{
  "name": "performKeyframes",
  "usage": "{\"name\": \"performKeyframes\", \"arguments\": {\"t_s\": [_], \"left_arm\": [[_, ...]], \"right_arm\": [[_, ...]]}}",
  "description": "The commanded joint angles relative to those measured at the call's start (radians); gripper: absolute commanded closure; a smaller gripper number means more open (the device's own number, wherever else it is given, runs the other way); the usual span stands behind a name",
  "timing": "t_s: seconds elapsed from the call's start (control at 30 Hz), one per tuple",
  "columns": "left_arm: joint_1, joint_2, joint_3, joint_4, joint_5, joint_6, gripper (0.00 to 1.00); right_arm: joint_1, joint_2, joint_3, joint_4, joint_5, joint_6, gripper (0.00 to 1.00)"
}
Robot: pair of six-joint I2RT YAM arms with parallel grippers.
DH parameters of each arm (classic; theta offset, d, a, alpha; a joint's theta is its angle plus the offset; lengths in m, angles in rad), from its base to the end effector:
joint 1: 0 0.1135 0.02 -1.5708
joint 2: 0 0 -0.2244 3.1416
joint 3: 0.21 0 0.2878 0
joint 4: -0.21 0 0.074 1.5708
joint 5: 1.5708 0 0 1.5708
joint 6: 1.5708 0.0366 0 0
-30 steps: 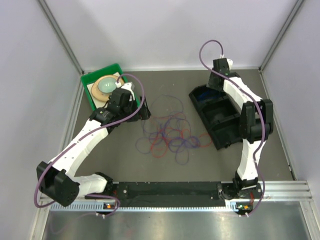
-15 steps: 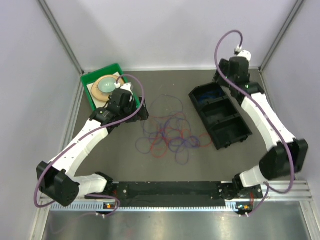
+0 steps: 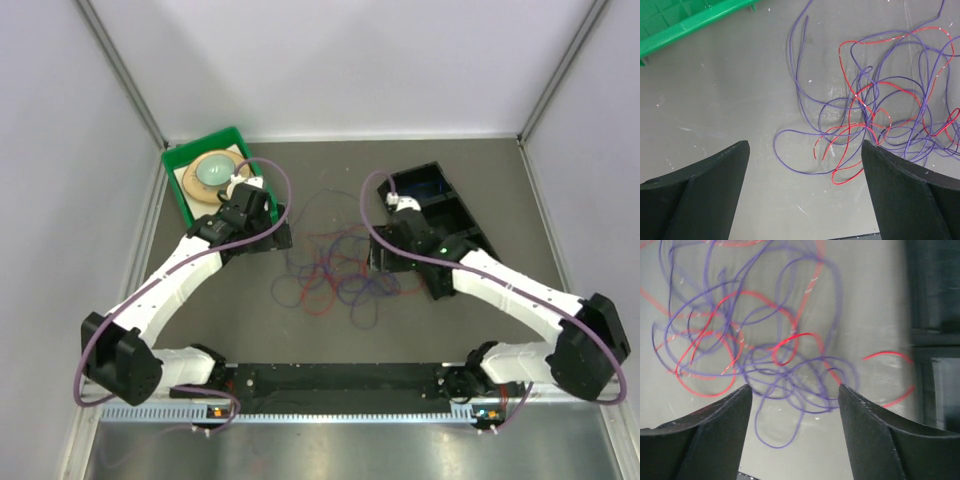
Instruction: Untangle the cables
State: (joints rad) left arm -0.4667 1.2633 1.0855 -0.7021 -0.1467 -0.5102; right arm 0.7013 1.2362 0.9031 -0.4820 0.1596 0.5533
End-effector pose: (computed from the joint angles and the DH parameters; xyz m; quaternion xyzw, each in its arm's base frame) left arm 0.2792 -0.1347 0.2517 -0.0452 0.9376 -0.0976 0.3306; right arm 0.2387 0.1939 0.2100 -0.0392 0.9261 0.1559 0.3412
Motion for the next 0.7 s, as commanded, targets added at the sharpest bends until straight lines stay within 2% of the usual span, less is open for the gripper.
{"name": "performKeyframes", "arguments": {"t_s": [0.0, 0.1, 0.2, 0.3, 0.4, 0.5, 0.63, 0.67], "left_arm": [[0.002, -0.019, 0.007, 0.021, 0.006, -0.019, 0.01], [0.002, -0.031, 0.011, 0.018, -0.007, -0.014, 0.01], [0.0, -0.044, 0.013, 0.01, -0.034, -0.008, 0.01], [0.002, -0.058, 0.008, 0.003, -0.06, -0.008, 0.01], [0.002, -0.067, 0.002, -0.004, -0.067, -0.008, 0.01], [0.002, -0.073, -0.002, -0.007, -0.07, -0.016, 0.01], [0.002, -0.081, -0.007, -0.011, -0.067, -0.019, 0.01], [0.0, -0.081, -0.007, -0.013, -0.065, -0.019, 0.01]], "right_arm": [[0.089, 0.097, 0.083, 0.054, 0.054, -0.071, 0.38], [0.121, 0.236, 0.177, 0.04, 0.027, -0.226, 0.41], [0.13, 0.337, 0.246, 0.064, 0.015, -0.321, 0.36], [0.13, 0.408, 0.289, 0.091, -0.015, -0.334, 0.32], [0.13, 0.491, 0.355, 0.103, -0.035, -0.308, 0.32], [0.132, 0.564, 0.402, 0.137, -0.009, -0.265, 0.39], [0.129, 0.621, 0.414, 0.232, 0.098, -0.23, 0.49], [0.127, 0.629, 0.419, 0.247, 0.119, -0.219, 0.57]]}}
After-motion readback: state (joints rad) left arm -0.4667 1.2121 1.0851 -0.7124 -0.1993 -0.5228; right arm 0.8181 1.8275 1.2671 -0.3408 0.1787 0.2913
